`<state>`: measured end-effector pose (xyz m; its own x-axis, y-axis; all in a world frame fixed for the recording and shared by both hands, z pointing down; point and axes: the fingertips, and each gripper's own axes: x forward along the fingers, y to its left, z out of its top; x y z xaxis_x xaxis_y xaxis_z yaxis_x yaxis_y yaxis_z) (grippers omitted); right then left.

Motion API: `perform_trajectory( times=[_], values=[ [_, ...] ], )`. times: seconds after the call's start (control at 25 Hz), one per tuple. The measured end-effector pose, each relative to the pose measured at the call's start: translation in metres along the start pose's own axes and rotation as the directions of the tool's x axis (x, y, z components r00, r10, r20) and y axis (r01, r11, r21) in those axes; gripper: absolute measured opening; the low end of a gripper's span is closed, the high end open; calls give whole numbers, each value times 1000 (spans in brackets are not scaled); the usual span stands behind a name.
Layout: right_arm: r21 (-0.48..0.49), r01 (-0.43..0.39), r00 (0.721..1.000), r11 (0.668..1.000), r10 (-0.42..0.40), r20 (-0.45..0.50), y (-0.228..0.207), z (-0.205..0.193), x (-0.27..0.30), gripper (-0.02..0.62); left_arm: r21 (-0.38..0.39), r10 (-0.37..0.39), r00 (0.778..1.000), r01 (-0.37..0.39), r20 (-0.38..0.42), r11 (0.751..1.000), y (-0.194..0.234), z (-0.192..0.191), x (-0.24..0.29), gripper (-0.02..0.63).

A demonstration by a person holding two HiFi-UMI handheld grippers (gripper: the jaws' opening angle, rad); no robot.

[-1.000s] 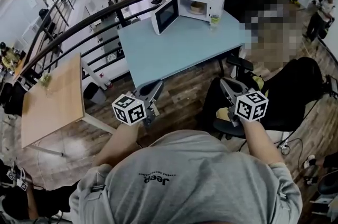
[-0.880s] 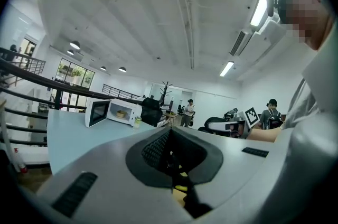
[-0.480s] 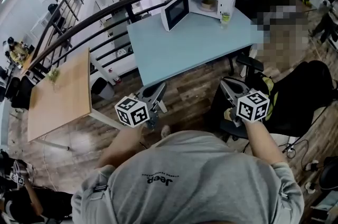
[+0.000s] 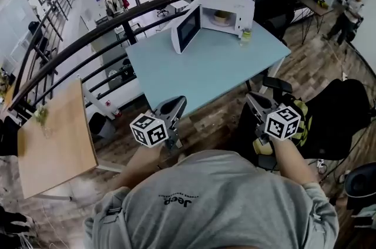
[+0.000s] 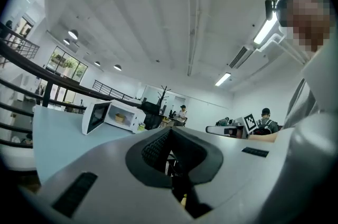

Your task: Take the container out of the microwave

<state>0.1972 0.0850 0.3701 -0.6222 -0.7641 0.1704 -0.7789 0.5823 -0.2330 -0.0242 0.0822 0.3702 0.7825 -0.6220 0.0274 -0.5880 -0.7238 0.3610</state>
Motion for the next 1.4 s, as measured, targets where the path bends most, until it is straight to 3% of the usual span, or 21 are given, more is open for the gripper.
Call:
perform_trajectory(
  times=[0.28, 0.6, 1.12, 1.4],
  values=[
    [-16, 81, 997, 997, -80, 22, 8, 32, 115, 18, 33, -58, 998, 59, -39, 998, 115, 57, -11, 9],
    [-31, 148, 989, 988, -148, 7, -2, 55, 207, 20, 9, -60, 997, 60, -49, 998, 216, 86, -28, 9],
    [-65, 163, 986, 984, -165, -28, -54, 62, 279, 20, 50, -43, 996, 47, -74, 998, 260, 103, -11, 9],
    [-93, 116, 991, 989, -121, -52, -128, 60, 330, 23, 87, -26, 996, 34, -85, 996, 271, 111, 66, 9]
  ],
)
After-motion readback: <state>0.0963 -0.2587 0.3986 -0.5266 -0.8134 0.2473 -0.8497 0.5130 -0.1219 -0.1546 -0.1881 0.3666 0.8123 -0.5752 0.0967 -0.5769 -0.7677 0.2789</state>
